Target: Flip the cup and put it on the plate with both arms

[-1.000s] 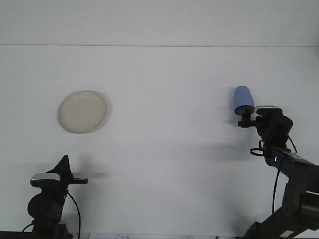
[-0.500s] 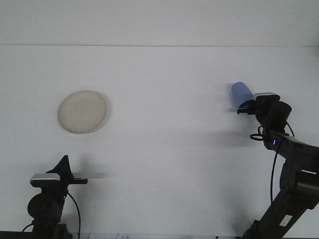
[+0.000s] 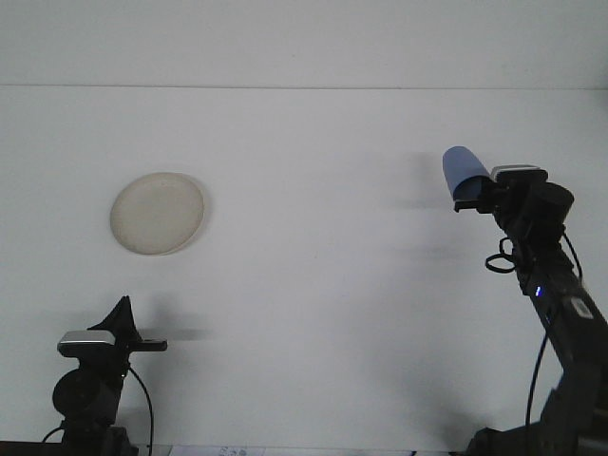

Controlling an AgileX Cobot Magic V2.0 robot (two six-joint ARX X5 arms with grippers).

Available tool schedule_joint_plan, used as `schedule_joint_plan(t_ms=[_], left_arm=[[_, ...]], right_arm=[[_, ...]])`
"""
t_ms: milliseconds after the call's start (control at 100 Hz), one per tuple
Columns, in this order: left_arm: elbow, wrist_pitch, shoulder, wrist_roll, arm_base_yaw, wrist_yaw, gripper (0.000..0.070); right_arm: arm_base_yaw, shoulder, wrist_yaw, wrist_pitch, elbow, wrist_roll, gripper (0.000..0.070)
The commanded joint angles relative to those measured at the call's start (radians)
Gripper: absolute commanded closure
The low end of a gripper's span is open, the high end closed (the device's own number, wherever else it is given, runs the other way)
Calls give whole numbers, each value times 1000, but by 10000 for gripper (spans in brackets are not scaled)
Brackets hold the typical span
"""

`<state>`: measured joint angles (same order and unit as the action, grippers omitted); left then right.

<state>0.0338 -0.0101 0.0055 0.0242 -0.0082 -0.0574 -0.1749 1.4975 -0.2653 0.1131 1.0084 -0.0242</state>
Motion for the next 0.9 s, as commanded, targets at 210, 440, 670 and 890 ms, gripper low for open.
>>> schedule_joint_plan(t_ms=[210, 440, 670, 890], left_arm=[[-18, 10, -3, -7, 2, -5, 686], [-18, 10, -3, -6, 2, -5, 686], [-18, 10, -3, -7, 2, -5, 686], [-18, 10, -3, -7, 2, -5, 686]], right_arm=[[274, -227, 31, -854, 278, 19, 700], [652, -188, 152, -1250, 493, 4, 700], [954, -42, 244, -1446, 561, 17, 700], [1096, 112, 259, -1479, 561, 14, 700]])
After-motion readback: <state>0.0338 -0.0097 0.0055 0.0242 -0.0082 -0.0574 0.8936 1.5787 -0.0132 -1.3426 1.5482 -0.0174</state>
